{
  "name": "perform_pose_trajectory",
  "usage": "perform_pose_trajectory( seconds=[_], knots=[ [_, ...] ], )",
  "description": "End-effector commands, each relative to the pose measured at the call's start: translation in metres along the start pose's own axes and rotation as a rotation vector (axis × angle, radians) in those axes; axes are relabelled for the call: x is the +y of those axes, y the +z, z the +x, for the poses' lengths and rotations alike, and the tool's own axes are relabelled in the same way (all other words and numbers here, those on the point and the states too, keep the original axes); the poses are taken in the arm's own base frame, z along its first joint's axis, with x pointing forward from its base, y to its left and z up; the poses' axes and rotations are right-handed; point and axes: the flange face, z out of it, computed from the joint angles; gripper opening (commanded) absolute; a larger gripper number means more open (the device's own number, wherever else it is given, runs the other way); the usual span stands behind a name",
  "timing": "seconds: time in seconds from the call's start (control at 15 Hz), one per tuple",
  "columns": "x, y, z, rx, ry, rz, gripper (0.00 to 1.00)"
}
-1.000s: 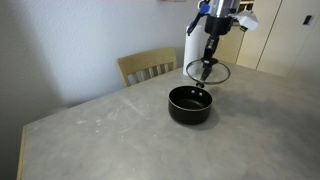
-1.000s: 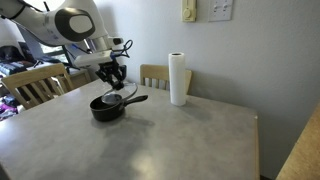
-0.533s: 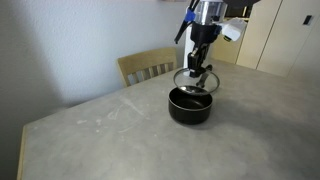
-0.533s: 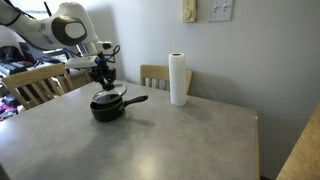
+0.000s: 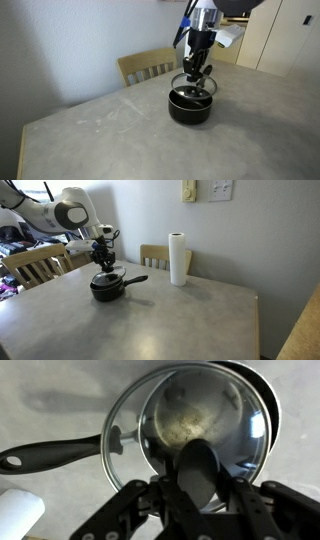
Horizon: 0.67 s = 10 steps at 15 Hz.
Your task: Cover the pot
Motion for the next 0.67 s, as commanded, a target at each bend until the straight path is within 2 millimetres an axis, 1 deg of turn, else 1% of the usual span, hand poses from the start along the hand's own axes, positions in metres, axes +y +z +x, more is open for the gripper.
perform_pose_trajectory(
  seconds=[0.0,0.47,0.53,0.6],
  knots=[
    [-0.002,-0.003,0.006,0.003,0.026,0.043,0.15],
    [-0.001,0.003,0.005,0.0,0.06,0.085,0.15],
    [0.0,0.031,0.011,-0.014,0.084,0.084,0.15],
    [-0.004,0.035,0.011,-0.021,0.081,0.094,0.15]
  ],
)
